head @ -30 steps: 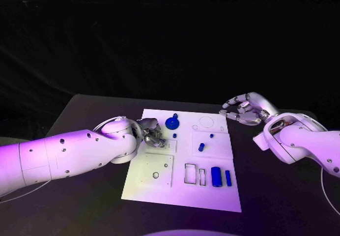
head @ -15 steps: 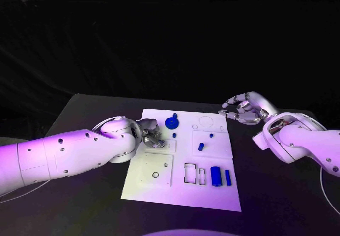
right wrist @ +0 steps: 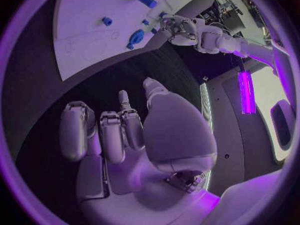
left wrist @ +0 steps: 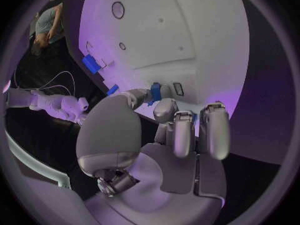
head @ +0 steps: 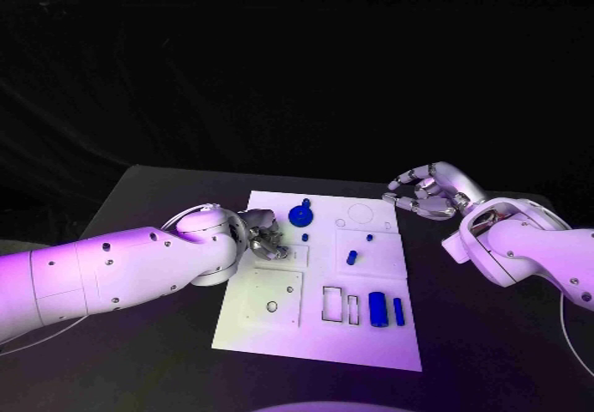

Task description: Assemble the parts on the task board

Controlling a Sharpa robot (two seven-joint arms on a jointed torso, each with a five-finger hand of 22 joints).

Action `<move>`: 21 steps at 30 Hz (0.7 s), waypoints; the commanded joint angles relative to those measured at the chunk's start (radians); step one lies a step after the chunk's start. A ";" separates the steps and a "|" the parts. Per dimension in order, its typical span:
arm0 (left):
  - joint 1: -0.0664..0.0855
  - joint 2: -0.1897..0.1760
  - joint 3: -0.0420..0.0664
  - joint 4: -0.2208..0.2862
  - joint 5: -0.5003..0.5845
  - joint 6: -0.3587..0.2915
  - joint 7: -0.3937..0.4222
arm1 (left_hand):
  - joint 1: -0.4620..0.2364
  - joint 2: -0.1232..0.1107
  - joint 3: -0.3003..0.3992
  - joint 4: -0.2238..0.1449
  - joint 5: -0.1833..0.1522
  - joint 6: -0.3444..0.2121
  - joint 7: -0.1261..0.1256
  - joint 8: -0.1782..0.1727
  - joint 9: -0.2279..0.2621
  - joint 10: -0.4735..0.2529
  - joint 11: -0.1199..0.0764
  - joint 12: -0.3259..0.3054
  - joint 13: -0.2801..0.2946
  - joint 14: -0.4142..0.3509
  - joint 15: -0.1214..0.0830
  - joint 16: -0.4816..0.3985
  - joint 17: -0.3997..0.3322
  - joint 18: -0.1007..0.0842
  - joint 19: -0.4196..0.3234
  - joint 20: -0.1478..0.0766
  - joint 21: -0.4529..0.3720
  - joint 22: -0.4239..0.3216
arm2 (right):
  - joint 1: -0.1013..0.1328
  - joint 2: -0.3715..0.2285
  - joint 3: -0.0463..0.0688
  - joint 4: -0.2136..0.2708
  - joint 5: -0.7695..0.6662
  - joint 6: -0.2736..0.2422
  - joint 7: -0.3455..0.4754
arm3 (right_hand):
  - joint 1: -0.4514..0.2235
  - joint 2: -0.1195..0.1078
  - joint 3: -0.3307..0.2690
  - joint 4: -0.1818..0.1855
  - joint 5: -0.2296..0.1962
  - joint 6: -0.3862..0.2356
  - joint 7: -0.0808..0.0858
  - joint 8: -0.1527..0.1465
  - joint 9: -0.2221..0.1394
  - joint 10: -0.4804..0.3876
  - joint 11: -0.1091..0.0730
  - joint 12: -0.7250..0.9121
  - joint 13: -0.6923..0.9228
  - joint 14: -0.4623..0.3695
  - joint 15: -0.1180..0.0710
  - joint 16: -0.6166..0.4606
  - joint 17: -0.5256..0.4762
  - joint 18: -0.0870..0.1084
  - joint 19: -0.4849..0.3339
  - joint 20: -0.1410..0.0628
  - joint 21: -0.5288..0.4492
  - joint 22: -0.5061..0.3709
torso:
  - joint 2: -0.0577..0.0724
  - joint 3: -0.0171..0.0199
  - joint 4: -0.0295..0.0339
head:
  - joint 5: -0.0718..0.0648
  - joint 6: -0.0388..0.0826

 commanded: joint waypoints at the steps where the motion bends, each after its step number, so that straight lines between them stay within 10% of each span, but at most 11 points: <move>1: -0.011 0.003 -0.010 -0.002 0.010 0.054 -0.024 | 0.014 0.012 0.140 -0.140 -0.003 0.003 -0.007 0.004 0.000 -0.001 0.001 -0.001 0.002 0.106 0.002 0.003 0.264 -0.009 0.010 0.001 0.005 0.008 | -0.001 0.001 0.000 0.000 -0.010 0.011 0.007 | -0.015 0.001 -0.007 0.000 -0.001 -0.004 -0.001 0.005 0.001 0.000 -0.004 -0.003 0.126 0.079 -0.005 -0.005 0.149 0.007 -0.001 -0.006 -0.005 0.096 | 0.001 0.0002 0.0003 | 0.000 0.001; 21: -0.011 0.011 -0.010 -0.012 0.034 0.071 -0.026 | -0.053 -0.002 0.069 -0.063 0.000 0.020 -0.017 -0.001 -0.007 0.005 -0.005 0.011 0.017 0.106 -0.002 0.003 0.264 -0.008 0.009 -0.001 0.003 0.006 | -0.002 0.000 0.000 0.001 -0.010 0.011 0.006 | -0.017 0.002 -0.008 0.000 0.000 -0.004 -0.001 0.006 0.001 -0.001 -0.005 -0.003 0.125 0.079 -0.005 -0.006 0.147 0.006 0.000 -0.006 -0.005 0.097 | 0.001 0.0010 -0.0007 | -0.005 -0.003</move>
